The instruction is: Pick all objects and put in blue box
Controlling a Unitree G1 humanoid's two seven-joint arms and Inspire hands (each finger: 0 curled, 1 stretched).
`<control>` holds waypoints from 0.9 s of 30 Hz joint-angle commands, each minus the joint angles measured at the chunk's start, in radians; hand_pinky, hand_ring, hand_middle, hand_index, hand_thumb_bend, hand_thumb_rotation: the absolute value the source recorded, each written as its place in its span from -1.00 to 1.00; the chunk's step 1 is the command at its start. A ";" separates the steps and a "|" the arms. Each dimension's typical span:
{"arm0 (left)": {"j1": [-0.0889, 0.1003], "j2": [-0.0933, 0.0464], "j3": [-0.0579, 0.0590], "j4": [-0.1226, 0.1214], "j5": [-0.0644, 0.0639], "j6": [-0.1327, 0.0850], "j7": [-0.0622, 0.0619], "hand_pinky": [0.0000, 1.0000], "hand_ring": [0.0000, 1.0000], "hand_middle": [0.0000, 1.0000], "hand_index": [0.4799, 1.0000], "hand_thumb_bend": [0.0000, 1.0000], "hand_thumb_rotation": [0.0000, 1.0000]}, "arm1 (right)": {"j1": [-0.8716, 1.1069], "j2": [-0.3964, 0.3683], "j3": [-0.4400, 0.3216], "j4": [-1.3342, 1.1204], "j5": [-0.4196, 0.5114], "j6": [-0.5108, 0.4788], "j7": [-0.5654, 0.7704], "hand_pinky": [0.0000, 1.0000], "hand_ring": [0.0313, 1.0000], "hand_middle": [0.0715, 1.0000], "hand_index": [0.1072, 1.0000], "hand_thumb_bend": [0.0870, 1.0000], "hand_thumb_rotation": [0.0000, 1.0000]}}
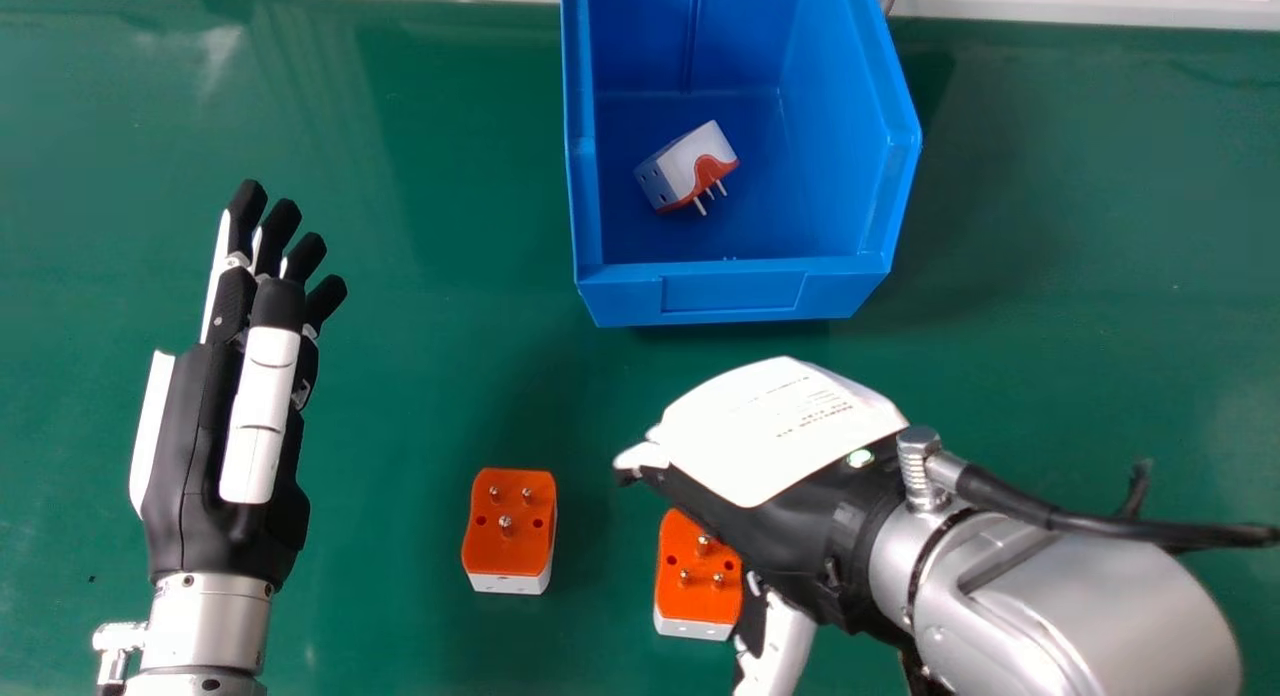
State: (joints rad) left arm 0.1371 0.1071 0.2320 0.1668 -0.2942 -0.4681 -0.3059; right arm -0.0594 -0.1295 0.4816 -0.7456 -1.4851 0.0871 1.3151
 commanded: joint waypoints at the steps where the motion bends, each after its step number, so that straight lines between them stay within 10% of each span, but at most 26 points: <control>1: -0.012 0.009 0.003 -0.020 -0.008 -0.007 -0.007 0.88 0.94 0.98 0.95 0.56 0.63 | 0.002 0.019 0.010 -0.001 -0.040 -0.012 -0.013 0.36 0.73 0.81 0.69 0.80 -0.52; 27: -0.018 0.007 0.002 -0.028 -0.012 -0.003 -0.003 0.87 0.94 0.99 0.97 0.50 0.61 | 0.077 0.071 0.109 0.088 -0.166 -0.063 -0.075 0.15 0.67 0.73 0.61 0.57 -0.40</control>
State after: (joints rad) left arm 0.1252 0.1074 0.2354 0.1667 -0.3127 -0.4666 -0.3062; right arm 0.0157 -0.0736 0.5857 -0.6490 -1.6286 0.0271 1.2628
